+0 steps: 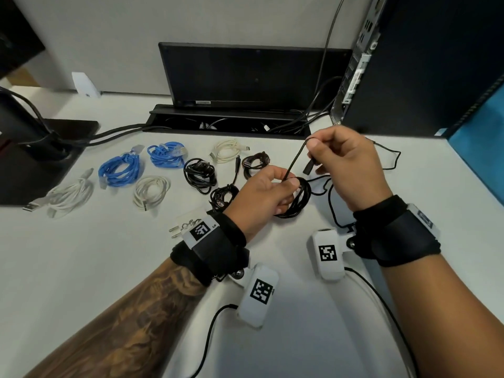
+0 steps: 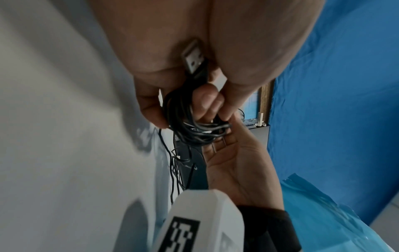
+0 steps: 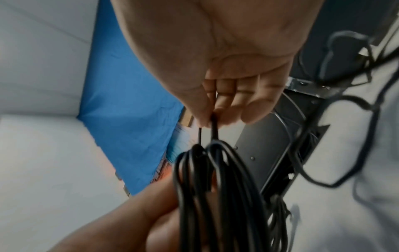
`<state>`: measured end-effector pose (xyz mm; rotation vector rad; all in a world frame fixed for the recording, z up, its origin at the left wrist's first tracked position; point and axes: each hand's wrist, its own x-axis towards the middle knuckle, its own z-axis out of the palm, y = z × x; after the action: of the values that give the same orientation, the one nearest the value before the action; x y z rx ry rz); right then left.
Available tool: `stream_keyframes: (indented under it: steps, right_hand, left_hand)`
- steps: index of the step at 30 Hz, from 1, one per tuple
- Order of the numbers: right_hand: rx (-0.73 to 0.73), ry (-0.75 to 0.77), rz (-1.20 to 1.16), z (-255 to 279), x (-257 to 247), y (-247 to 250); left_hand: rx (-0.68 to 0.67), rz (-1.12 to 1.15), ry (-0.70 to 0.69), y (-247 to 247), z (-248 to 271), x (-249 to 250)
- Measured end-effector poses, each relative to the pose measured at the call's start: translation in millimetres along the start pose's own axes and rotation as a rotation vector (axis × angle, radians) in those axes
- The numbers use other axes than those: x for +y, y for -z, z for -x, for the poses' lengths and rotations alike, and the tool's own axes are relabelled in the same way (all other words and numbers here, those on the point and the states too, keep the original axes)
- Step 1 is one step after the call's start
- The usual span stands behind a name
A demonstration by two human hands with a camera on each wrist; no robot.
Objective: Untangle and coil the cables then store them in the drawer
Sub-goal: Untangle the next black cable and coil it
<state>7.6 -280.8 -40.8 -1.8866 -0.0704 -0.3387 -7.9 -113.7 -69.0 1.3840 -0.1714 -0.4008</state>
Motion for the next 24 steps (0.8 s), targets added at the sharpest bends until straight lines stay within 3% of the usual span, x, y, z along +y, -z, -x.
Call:
stream_keyframes:
  steps: [3, 6, 12, 20, 24]
  right_hand:
    - [0.062, 0.052, 0.051, -2, 1, 4]
    - [0.065, -0.019, -0.067, -4, 5, 4]
    - [-0.265, -0.336, -0.344, -3, 4, 8]
    - [-0.333, -0.405, -0.429, 3, -1, -6]
    - [-0.416, -0.321, -0.377, 7, -7, -8]
  left_hand:
    - [0.0, 0.01, 0.006, -1, -1, 3]
    - [0.018, 0.113, -0.023, -4, 0, 4]
    - [0.118, 0.174, -0.153, 3, -1, 1]
    - [0.165, 0.23, -0.135, -1, 0, -4]
    - [0.231, 0.244, -0.134, 1, -2, -4]
